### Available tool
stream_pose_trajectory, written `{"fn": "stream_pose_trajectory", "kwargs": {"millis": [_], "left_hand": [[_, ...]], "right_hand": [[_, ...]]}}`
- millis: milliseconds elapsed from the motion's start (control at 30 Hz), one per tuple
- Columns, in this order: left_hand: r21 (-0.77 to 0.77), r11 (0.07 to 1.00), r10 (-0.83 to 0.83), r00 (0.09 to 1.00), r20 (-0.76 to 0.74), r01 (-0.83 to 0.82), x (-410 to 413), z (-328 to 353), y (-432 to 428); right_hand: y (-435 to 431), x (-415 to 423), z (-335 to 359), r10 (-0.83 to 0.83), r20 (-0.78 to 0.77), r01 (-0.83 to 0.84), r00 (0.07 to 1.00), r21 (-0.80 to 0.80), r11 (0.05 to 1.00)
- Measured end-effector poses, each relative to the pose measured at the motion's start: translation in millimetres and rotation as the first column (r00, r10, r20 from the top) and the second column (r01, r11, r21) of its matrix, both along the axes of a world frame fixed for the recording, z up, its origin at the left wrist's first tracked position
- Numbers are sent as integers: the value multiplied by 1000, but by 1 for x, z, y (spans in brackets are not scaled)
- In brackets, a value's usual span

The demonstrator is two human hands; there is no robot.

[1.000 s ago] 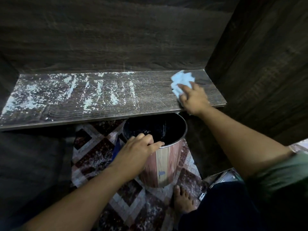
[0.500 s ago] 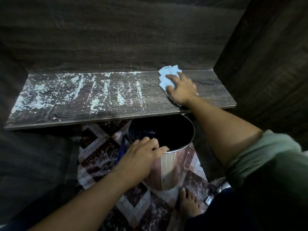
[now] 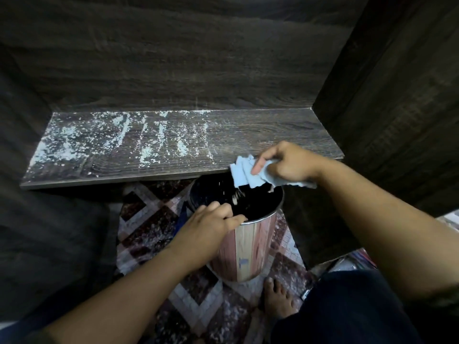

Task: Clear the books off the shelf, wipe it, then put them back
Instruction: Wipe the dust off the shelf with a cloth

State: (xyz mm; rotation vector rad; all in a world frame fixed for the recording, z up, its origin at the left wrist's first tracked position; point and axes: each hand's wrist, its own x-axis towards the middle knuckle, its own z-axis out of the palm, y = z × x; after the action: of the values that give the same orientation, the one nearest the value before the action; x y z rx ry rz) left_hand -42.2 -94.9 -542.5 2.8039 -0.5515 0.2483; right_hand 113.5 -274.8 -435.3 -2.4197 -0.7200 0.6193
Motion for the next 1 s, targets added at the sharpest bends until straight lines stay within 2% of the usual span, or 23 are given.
{"fn": "stream_pose_trajectory", "kwargs": {"millis": [100, 200, 267, 300, 367, 433, 533, 600, 667, 733, 833, 900, 1000], "left_hand": [[28, 999, -19, 1000, 11, 18, -1, 1, -3], [27, 999, -35, 999, 15, 34, -2, 4, -6], [13, 999, -30, 999, 19, 30, -1, 6, -7], [6, 1000, -27, 999, 23, 27, 0, 6, -7], [-7, 1000, -20, 999, 30, 20, 2, 6, -6], [-18, 1000, -18, 999, 32, 18, 5, 4, -4], [-25, 999, -22, 999, 33, 23, 6, 3, -3], [-23, 999, -29, 999, 46, 30, 5, 3, -4], [-30, 999, -38, 997, 60, 40, 5, 4, -4], [-43, 998, -44, 996, 74, 47, 4, 5, -4], [-65, 997, -36, 996, 85, 41, 5, 6, -4], [-83, 996, -38, 996, 75, 44, 6, 5, -3], [-93, 994, -46, 997, 66, 52, 8, 4, -3]], "right_hand": [[-13, -8, 12, -115, 50, 110, 992, 94, 989], [-2, -11, 5, -180, 279, 131, 943, 184, 974], [8, -12, -6, -147, 408, 102, 901, 129, 986], [11, -12, -10, -105, 402, 90, 910, 56, 994], [13, -14, -11, -42, 284, 78, 958, -118, 990], [14, -16, 2, -71, 244, 117, 967, -179, 977], [17, -13, 19, -145, 342, 199, 929, -129, 972], [20, -8, 11, -163, 431, 203, 887, -47, 978], [24, -1, -9, -186, 448, 191, 874, 34, 981], [27, 6, -29, -129, 419, 150, 899, -18, 988], [28, 11, -41, -22, 295, 110, 955, -283, 953], [24, 6, -36, -34, 308, 122, 951, -269, 955], [8, -20, -15, -28, 433, 101, 901, -147, 984]]}}
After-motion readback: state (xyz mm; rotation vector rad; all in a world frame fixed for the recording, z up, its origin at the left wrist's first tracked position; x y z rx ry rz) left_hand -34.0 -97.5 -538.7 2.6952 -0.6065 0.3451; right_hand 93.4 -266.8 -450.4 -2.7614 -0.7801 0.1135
